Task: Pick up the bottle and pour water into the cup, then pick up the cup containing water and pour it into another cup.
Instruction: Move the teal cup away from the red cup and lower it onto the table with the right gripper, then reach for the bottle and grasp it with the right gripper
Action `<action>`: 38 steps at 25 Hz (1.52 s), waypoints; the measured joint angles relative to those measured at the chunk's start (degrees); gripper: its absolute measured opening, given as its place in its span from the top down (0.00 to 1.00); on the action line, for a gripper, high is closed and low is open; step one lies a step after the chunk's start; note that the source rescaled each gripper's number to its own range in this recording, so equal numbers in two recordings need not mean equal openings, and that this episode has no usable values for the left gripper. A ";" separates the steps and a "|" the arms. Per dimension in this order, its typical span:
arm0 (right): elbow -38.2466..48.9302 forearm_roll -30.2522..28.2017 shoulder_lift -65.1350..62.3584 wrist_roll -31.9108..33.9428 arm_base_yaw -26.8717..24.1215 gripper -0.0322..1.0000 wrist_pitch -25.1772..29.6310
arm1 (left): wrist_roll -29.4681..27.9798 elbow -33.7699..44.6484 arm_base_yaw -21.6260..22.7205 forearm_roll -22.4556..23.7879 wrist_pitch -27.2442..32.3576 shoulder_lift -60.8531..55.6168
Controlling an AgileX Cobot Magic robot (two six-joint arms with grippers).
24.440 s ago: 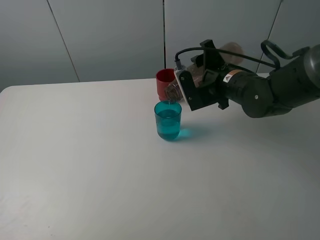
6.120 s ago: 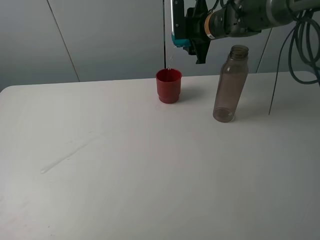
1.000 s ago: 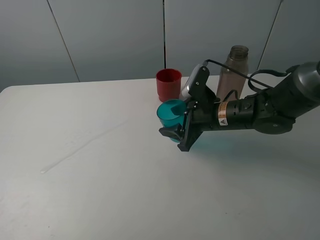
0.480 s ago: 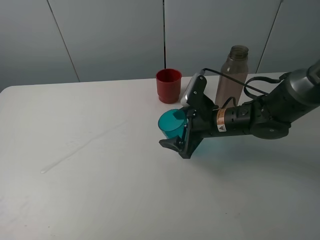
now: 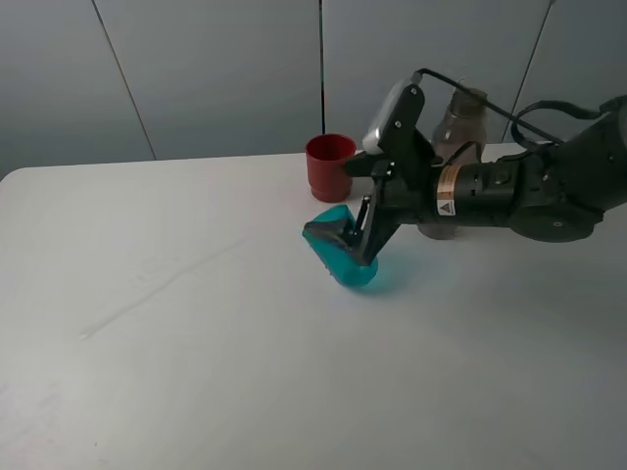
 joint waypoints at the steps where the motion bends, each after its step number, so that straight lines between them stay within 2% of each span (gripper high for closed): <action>1: 0.00 0.09 -1.98 1.13 0.00 0.01 0.00 | 0.00 0.00 0.00 0.00 0.00 0.00; 5: 0.00 -0.56 -8.76 9.38 0.00 0.01 0.00 | 0.00 0.00 0.00 0.00 0.00 0.00; 9: 0.37 -3.49 -14.90 21.65 0.00 0.01 2.29 | 0.00 0.00 0.00 0.00 0.00 0.00; 11: 1.64 -2.69 -18.24 27.18 0.00 0.01 3.96 | 0.00 0.00 0.00 0.00 0.00 0.00; 13: 3.25 0.36 -22.11 30.24 0.00 0.01 8.42 | 0.00 0.00 0.00 0.00 0.00 0.00; 15: 4.87 5.08 -26.84 30.13 0.10 0.01 15.72 | 0.00 0.00 0.00 0.00 0.00 0.00; 18: 5.45 17.02 -33.92 23.98 0.10 0.01 32.35 | 0.00 0.00 0.00 0.00 0.00 0.00; 23: 5.67 45.02 -47.62 -1.26 0.10 0.01 59.18 | 0.00 0.00 0.00 0.00 0.00 0.00; 25: 5.80 50.91 -53.66 -6.64 0.10 0.01 69.59 | 0.00 0.00 0.00 0.00 0.00 0.00; 27: 5.92 52.12 -59.97 -7.28 0.10 0.01 80.33 | 0.00 0.00 0.00 0.00 0.00 0.00; 31: 5.92 49.71 -73.66 -2.76 0.10 0.01 96.67 | 0.00 0.00 0.00 0.00 0.00 0.00; 35: 5.92 48.25 -87.03 -1.21 0.10 0.01 106.13 | 0.00 0.00 0.00 0.00 0.00 0.00; 38: 6.03 45.00 -94.77 -1.87 0.10 0.01 107.29 | 0.00 0.00 0.00 0.00 0.00 0.00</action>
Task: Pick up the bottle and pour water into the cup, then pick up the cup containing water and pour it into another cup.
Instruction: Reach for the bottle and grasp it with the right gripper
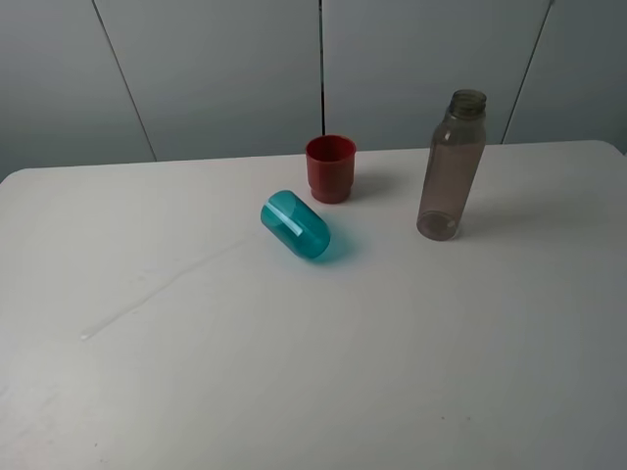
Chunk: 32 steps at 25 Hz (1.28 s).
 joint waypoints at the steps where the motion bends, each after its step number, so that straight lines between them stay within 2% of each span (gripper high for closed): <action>1: 0.44 -0.53 -2.00 -0.43 0.00 0.01 -0.11 | 0.00 0.00 0.00 0.00 0.00 0.00; 6: 5.10 -1.07 -7.75 -1.74 0.00 0.01 -0.87 | 0.00 0.00 0.00 0.00 0.00 0.00; 14: 5.08 -1.07 -9.68 -1.85 0.00 0.01 -1.42 | -0.10 0.00 0.00 0.00 0.00 0.00; 21: 5.08 -1.59 -9.68 -4.57 -0.41 0.01 -1.42 | -0.10 0.00 0.00 0.00 0.00 0.00; 23: 5.08 -1.59 -9.68 -5.23 -2.65 0.01 -1.42 | -0.10 0.00 0.00 0.00 0.00 0.00; 28: 5.08 -1.59 -9.68 -5.89 -15.55 0.01 -1.42 | -0.10 0.00 0.00 0.00 0.00 0.00; 32: 5.08 -1.59 -9.68 -5.89 -22.86 0.01 -1.42 | -0.10 0.00 0.00 0.00 0.00 0.00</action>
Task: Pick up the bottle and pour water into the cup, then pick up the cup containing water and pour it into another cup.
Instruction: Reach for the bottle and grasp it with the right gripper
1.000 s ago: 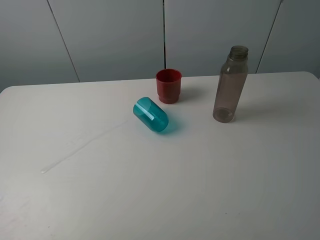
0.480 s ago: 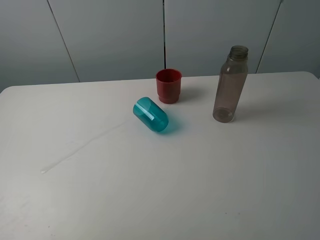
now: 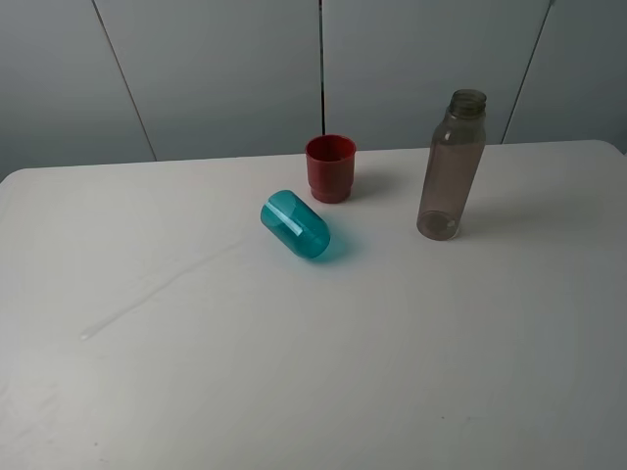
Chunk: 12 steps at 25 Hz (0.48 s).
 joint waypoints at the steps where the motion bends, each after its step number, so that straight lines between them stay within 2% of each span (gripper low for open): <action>1: 0.00 0.00 0.00 0.00 -1.07 0.01 0.00 | 0.00 0.00 0.00 0.00 0.00 0.00; 12: 0.00 0.00 0.00 0.00 -1.95 0.01 0.00 | 0.00 0.00 0.00 0.00 0.00 0.00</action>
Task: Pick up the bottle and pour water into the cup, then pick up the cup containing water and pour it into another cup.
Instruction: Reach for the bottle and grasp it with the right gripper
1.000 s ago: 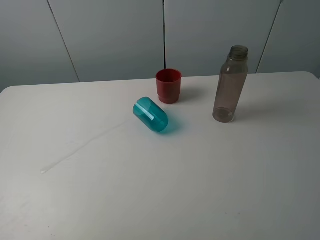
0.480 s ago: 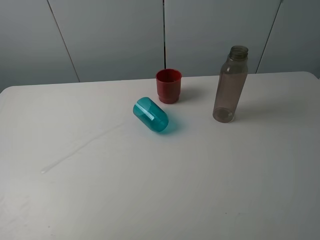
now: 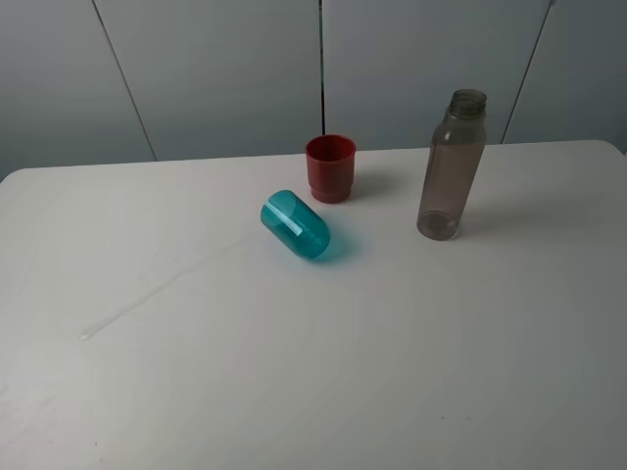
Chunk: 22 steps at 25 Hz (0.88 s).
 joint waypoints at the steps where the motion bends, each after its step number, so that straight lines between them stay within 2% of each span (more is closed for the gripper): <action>1: 0.00 0.00 0.00 0.00 0.00 0.01 0.00 | 0.00 0.00 0.00 0.00 0.00 0.00; 22: 0.00 0.00 0.00 0.00 0.00 0.01 0.00 | 0.00 0.00 0.00 0.00 0.00 0.00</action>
